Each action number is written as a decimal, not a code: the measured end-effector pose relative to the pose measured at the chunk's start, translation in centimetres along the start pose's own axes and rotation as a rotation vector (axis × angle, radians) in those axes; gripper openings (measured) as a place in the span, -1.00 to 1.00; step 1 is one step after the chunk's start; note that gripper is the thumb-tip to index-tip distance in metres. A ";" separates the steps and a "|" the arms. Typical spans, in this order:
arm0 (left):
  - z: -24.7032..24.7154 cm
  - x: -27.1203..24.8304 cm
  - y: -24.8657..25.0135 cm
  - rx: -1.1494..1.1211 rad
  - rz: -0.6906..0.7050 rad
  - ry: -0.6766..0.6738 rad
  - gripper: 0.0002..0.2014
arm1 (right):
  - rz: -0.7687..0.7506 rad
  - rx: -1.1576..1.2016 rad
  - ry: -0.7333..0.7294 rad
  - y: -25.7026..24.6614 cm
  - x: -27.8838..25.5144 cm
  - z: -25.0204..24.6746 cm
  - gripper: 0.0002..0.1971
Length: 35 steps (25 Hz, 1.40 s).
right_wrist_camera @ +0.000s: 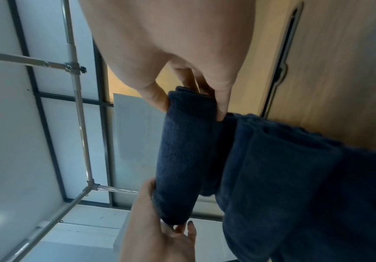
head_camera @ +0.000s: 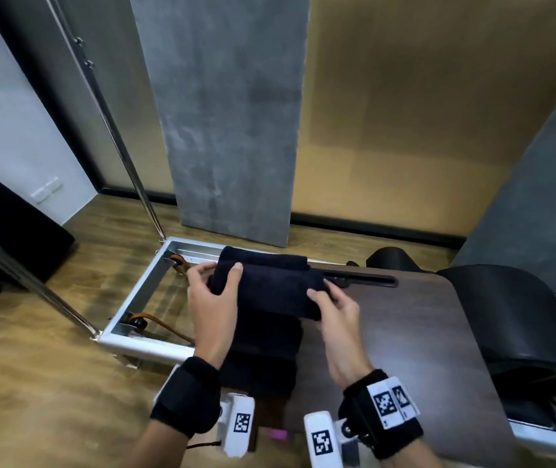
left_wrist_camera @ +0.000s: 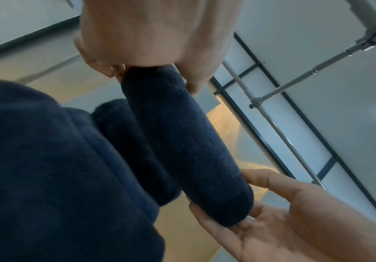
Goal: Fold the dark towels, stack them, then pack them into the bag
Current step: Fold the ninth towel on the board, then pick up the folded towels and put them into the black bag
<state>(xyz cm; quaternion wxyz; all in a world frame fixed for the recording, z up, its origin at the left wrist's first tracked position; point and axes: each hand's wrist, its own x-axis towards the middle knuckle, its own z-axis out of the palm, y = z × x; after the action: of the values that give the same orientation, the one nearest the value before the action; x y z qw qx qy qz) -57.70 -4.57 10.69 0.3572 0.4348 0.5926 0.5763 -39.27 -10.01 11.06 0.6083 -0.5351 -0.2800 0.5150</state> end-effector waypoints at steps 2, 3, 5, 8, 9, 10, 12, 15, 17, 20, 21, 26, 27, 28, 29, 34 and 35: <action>-1.5 0.8 -1.4 0.004 -0.048 0.003 -0.58 | -0.052 -0.064 0.084 2.0 -0.6 1.8 -0.66; -1.8 0.9 -2.0 0.010 -0.078 0.000 -0.56 | -0.093 -0.123 0.179 2.8 -0.7 2.3 -0.66; -2.0 0.9 -3.0 0.007 -0.120 -0.015 -0.53 | -0.149 -0.246 0.352 4.0 -0.9 3.3 -0.73; -2.3 0.1 -4.0 -0.006 -0.093 -0.089 -0.61 | -0.140 -0.358 0.356 5.5 -1.4 4.4 -0.77; -2.4 -0.2 -4.3 -0.020 -0.080 -0.104 -0.62 | -0.128 -0.381 0.312 6.0 -1.6 4.6 -0.71; -2.5 -0.5 -4.6 -0.046 -0.083 -0.119 -0.62 | -0.117 -0.390 0.261 6.3 -1.8 4.7 -0.64; -2.7 -1.0 -5.1 -0.076 -0.104 -0.161 -0.63 | -0.100 -0.389 0.124 6.6 -2.3 4.6 -0.50; -2.8 -1.2 -5.5 -0.066 -0.118 -0.243 -0.63 | -0.080 -0.406 0.022 6.4 -2.5 3.8 -0.41; -2.9 -1.3 -5.4 -0.049 -0.127 -0.262 -0.50 | -0.061 -0.369 0.021 5.8 -2.6 3.1 -0.38; -2.9 -2.0 -4.7 0.018 -0.012 -0.095 -0.39 | -0.009 -0.311 0.022 4.7 -2.9 2.0 -0.31; -2.9 -2.4 -4.2 0.041 0.090 0.007 -0.47 | -0.006 -0.311 0.029 4.3 -2.9 1.6 -0.32; 0.5 -7.2 -1.1 -0.062 0.505 0.019 -0.93 | -0.027 -0.311 0.067 1.6 -3.6 -3.9 -0.48; 2.0 -8.5 -0.8 -0.083 0.516 -0.077 -0.94 | -0.021 -0.302 0.068 1.1 -3.8 -5.6 -0.51; 3.7 -9.9 -0.6 -0.084 0.511 -0.172 -0.92 | -0.021 -0.300 0.073 0.7 -4.0 -7.5 -0.55; 5.2 -11.0 -0.6 -0.065 0.486 -0.271 -0.89 | -0.021 -0.298 0.082 0.5 -4.2 -9.0 -0.58; 17.0 -20.5 -1.0 0.148 0.301 -0.804 -0.81 | -0.014 -0.331 0.182 -2.0 -6.4 -22.6 -0.75; 19.6 -22.8 -0.9 0.174 0.285 -0.888 -0.83 | 0.004 -0.315 0.214 -2.4 -7.0 -26.0 -0.78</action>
<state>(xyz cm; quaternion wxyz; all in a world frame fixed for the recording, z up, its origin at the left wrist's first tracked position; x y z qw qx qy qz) -31.31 -18.38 6.42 0.4555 0.7445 0.3632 0.3262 -17.49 -25.70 7.73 0.5421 -0.6762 -0.2897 0.4061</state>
